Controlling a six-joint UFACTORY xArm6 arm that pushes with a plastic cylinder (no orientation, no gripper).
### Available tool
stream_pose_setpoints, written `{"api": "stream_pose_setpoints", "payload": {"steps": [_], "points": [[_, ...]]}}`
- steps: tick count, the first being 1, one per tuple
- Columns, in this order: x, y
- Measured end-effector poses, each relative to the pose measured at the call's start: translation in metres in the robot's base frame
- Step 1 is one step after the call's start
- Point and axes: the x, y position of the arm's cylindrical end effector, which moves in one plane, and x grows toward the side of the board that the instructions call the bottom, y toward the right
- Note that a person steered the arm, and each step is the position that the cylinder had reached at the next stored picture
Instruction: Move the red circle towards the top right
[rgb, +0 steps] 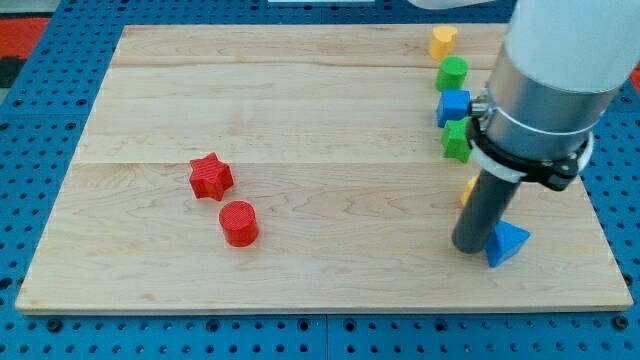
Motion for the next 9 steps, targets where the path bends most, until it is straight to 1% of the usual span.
{"api": "stream_pose_setpoints", "payload": {"steps": [2,3,5,6,7,9], "points": [[0.041,-0.111],[0.045,-0.174],[-0.001,-0.242],[-0.015,-0.269],[-0.029,-0.277],[-0.025,-0.249]]}}
